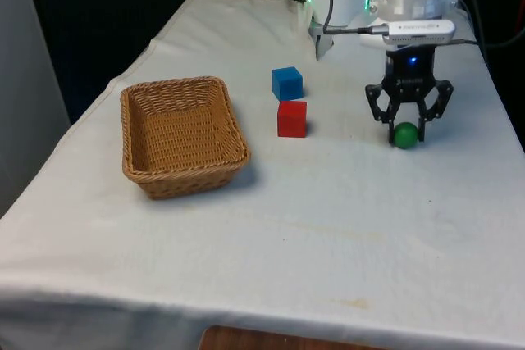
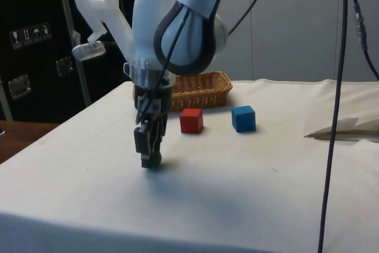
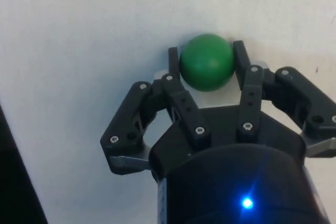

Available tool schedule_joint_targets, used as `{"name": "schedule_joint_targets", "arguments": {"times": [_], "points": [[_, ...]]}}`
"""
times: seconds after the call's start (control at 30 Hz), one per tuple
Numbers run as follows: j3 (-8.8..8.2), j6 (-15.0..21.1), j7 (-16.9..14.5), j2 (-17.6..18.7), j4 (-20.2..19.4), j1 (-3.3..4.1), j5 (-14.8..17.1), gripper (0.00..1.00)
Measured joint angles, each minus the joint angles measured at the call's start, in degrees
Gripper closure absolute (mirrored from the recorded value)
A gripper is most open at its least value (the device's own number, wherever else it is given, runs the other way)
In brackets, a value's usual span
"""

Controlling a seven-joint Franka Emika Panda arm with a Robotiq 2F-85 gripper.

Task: Place all non-red objects into the basket.

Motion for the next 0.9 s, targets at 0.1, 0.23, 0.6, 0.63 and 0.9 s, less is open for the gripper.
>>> {"name": "schedule_joint_targets", "arguments": {"times": [0.1,0.23,0.6,0.63,0.9], "points": [[-0.06,-0.34,0.0,-1.26,-0.34,0.0,0.0,1.0],[-0.23,-1.32,0.0,-3.15,-0.97,0.0,0.0,1.0],[-2.58,-5.79,-0.52,-5.73,0.8,-0.06,-0.11,1.0],[-2.81,-6.13,-0.63,-5.84,1.09,-0.11,-0.11,1.0],[-4.98,-9.68,-2.01,-6.65,3.44,-0.17,-0.11,1.0]]}}
